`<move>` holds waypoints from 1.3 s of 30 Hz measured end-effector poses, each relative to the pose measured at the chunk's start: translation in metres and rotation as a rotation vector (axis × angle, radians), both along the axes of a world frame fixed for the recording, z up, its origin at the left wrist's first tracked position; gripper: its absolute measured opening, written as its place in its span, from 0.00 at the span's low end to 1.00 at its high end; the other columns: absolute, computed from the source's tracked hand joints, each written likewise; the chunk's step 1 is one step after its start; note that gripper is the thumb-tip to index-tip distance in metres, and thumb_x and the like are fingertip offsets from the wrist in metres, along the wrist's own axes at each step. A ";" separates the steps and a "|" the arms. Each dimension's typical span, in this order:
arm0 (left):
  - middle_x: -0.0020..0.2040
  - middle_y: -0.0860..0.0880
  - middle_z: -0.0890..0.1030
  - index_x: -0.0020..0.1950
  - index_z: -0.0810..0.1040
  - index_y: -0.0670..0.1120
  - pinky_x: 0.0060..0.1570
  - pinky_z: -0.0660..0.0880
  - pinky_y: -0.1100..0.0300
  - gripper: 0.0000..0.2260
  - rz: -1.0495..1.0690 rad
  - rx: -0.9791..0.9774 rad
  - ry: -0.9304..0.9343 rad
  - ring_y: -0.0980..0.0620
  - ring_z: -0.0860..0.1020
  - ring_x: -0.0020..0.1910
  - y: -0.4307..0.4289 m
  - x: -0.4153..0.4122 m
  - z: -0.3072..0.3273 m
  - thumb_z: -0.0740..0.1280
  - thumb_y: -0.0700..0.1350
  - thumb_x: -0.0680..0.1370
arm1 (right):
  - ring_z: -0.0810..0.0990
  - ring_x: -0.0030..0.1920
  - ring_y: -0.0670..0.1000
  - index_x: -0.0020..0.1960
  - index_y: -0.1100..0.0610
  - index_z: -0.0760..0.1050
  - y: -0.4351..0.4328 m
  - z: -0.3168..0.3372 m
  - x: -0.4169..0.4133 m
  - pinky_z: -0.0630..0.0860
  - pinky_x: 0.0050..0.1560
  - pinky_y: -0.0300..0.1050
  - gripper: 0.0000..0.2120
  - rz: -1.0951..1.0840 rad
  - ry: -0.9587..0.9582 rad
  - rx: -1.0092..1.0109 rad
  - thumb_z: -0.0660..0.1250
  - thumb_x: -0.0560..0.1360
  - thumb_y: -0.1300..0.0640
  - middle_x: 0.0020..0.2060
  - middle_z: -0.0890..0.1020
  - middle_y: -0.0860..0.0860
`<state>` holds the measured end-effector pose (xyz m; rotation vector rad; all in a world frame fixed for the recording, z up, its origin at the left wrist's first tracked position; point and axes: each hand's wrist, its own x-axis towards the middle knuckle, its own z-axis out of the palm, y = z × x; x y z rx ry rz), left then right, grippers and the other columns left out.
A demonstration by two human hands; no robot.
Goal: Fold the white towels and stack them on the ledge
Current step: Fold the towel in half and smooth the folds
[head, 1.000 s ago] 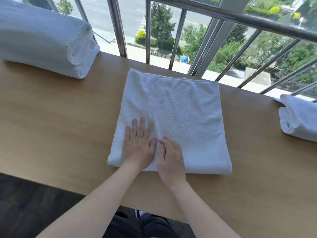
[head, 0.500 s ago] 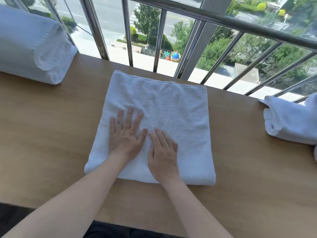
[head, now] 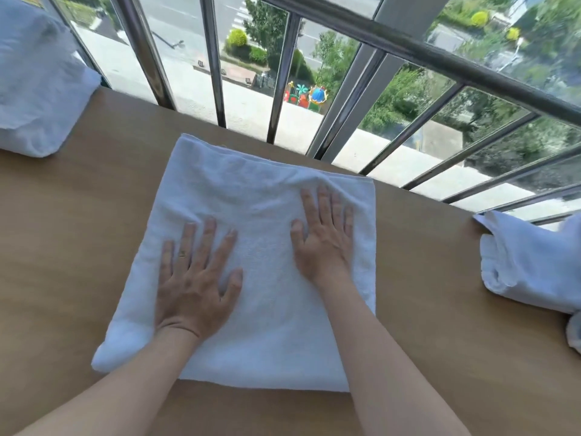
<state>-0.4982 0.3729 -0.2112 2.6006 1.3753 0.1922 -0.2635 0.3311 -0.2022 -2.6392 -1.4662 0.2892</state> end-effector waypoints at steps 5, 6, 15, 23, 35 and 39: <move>0.82 0.51 0.52 0.81 0.56 0.57 0.76 0.51 0.39 0.31 -0.014 0.038 -0.010 0.46 0.50 0.81 0.003 0.000 -0.004 0.54 0.60 0.78 | 0.37 0.79 0.47 0.80 0.40 0.41 0.018 -0.002 0.033 0.31 0.77 0.50 0.30 -0.108 0.051 -0.009 0.42 0.80 0.39 0.81 0.43 0.46; 0.82 0.52 0.52 0.81 0.56 0.57 0.77 0.50 0.39 0.31 -0.015 0.043 -0.015 0.46 0.50 0.81 0.003 0.000 -0.005 0.54 0.60 0.78 | 0.38 0.79 0.47 0.81 0.40 0.42 0.020 -0.003 0.039 0.32 0.77 0.50 0.29 -0.130 0.058 -0.009 0.42 0.80 0.39 0.81 0.44 0.46; 0.81 0.51 0.56 0.80 0.60 0.57 0.76 0.50 0.40 0.30 0.014 0.023 -0.049 0.46 0.51 0.81 0.004 0.003 -0.003 0.55 0.59 0.77 | 0.37 0.80 0.50 0.81 0.46 0.41 0.010 -0.001 0.019 0.35 0.78 0.54 0.29 -0.284 0.055 -0.001 0.44 0.83 0.41 0.81 0.41 0.48; 0.82 0.51 0.54 0.81 0.57 0.57 0.77 0.47 0.41 0.30 0.005 -0.047 -0.003 0.46 0.49 0.81 0.005 0.004 -0.001 0.53 0.61 0.78 | 0.37 0.80 0.51 0.82 0.46 0.42 -0.067 0.000 -0.127 0.36 0.78 0.57 0.31 -0.195 0.079 0.020 0.46 0.83 0.39 0.81 0.42 0.49; 0.82 0.52 0.40 0.80 0.38 0.57 0.77 0.36 0.45 0.29 -0.187 -0.135 0.136 0.47 0.36 0.80 0.013 -0.012 0.010 0.38 0.63 0.80 | 0.44 0.80 0.54 0.82 0.54 0.46 -0.107 0.016 -0.103 0.40 0.78 0.56 0.30 -0.654 0.009 -0.002 0.48 0.83 0.45 0.81 0.47 0.53; 0.81 0.51 0.42 0.81 0.42 0.54 0.77 0.36 0.48 0.28 -0.380 -0.144 0.113 0.48 0.37 0.79 0.011 -0.043 0.013 0.38 0.58 0.81 | 0.38 0.80 0.51 0.82 0.50 0.47 -0.056 0.014 -0.176 0.35 0.78 0.55 0.28 -0.504 0.113 0.106 0.46 0.84 0.45 0.81 0.43 0.50</move>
